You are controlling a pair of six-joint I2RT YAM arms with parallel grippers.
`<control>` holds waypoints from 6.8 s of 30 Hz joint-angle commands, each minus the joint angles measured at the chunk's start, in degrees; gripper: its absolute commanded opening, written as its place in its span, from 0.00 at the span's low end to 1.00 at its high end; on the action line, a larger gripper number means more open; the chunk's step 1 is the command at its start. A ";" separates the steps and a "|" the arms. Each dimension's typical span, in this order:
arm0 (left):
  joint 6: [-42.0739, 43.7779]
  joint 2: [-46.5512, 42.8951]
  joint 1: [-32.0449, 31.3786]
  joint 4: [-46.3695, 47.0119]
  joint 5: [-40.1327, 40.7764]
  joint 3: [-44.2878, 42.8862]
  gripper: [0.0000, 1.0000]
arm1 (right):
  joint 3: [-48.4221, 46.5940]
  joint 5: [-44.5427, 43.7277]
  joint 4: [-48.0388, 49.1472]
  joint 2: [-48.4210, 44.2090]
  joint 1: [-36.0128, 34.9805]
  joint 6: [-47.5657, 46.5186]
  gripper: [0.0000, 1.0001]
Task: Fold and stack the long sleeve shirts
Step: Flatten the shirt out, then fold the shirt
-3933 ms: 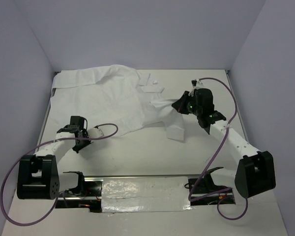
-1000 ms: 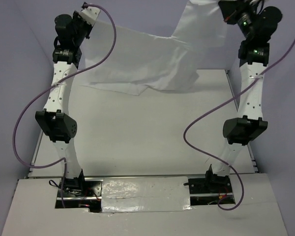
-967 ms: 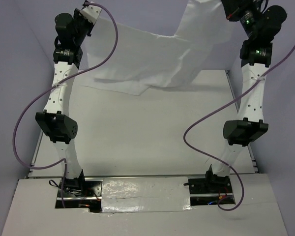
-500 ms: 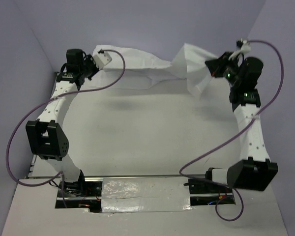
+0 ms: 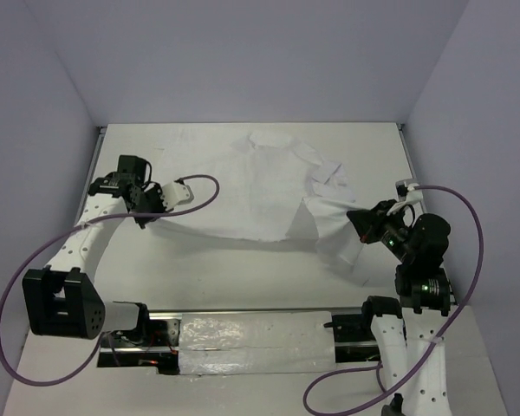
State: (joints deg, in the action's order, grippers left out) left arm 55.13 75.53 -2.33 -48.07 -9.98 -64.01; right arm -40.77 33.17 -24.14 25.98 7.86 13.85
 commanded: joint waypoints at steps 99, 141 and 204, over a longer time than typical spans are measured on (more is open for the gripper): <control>-40.63 32.05 14.98 8.18 -8.83 -6.22 0.55 | -8.44 -9.09 13.60 69.20 -3.90 16.13 0.69; -31.31 18.34 9.90 -5.98 -2.86 -18.00 0.57 | -8.52 -20.42 -1.08 54.78 -5.66 2.15 0.52; -29.38 22.47 -19.73 -0.27 1.63 -21.16 0.56 | -13.28 -18.31 8.85 64.21 -15.33 -3.39 0.16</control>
State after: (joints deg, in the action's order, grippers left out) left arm 26.57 97.78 -20.91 -49.21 -8.93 -84.90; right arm -54.83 15.44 -17.47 94.45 -6.79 9.65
